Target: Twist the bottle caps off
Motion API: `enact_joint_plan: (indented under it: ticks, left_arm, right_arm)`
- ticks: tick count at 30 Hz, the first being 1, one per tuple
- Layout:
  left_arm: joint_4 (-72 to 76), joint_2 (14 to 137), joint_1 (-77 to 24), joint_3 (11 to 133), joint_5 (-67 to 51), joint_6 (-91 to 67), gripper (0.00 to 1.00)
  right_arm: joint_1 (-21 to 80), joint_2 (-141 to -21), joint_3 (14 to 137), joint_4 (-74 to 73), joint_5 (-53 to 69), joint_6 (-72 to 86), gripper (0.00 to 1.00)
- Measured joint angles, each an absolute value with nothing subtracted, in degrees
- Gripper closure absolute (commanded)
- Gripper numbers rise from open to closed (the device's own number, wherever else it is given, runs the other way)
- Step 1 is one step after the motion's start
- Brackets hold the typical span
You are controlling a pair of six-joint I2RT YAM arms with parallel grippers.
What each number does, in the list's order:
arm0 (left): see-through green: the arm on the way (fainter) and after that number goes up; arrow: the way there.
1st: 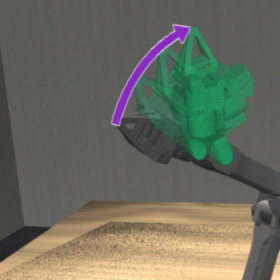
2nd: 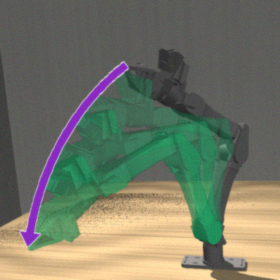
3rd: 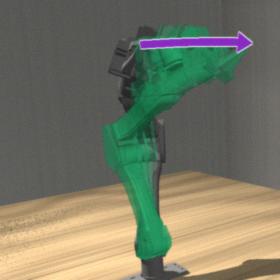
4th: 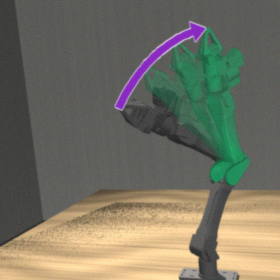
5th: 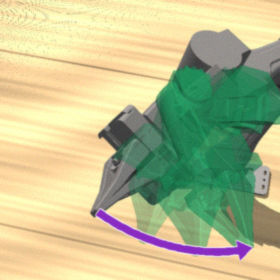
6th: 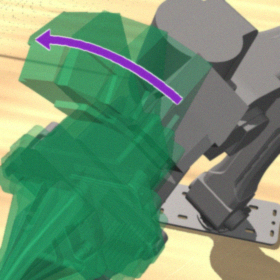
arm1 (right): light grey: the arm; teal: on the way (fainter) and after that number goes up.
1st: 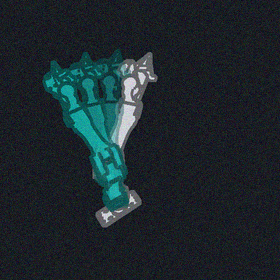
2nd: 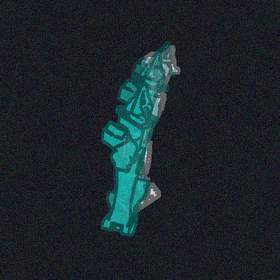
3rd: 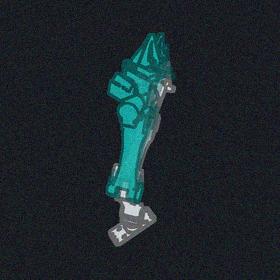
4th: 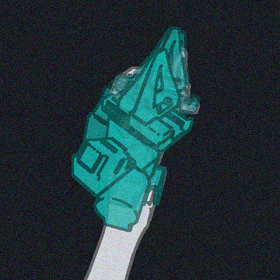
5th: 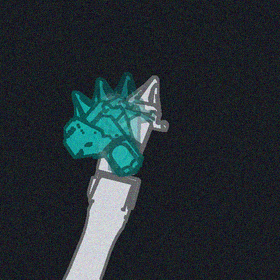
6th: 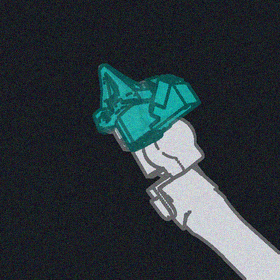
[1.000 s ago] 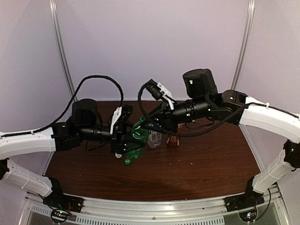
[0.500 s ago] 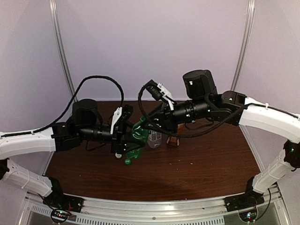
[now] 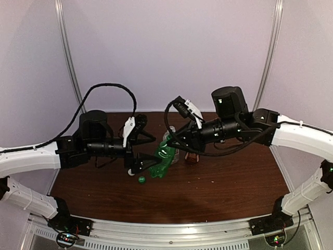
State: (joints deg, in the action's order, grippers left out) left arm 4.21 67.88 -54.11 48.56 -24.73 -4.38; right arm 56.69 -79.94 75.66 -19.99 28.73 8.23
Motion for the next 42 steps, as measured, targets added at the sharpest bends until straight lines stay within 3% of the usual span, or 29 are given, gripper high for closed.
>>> enact_joint_plan:
  ticks: [15,30,35,42]
  left_arm:
    - [1.58,58.06,-54.11,47.99,-8.93,-4.08,0.02]
    - [-1.83,57.54,-54.11,47.66,3.03,-4.91,0.03]
    - [-1.89,57.54,-54.11,47.64,3.99,-4.91,0.02]
    - [-3.4,57.43,-54.11,47.64,4.8,-4.91,0.02]
  right_arm:
    - [52.93,-77.78,62.39,-22.0,8.71,8.34,1.0]
    - [51.22,-88.38,61.91,-17.87,2.76,6.79,0.94]
    - [50.87,-89.38,61.98,-15.86,2.74,6.35,0.83]
    - [50.63,-90.04,62.17,-14.79,2.81,5.98,0.52]
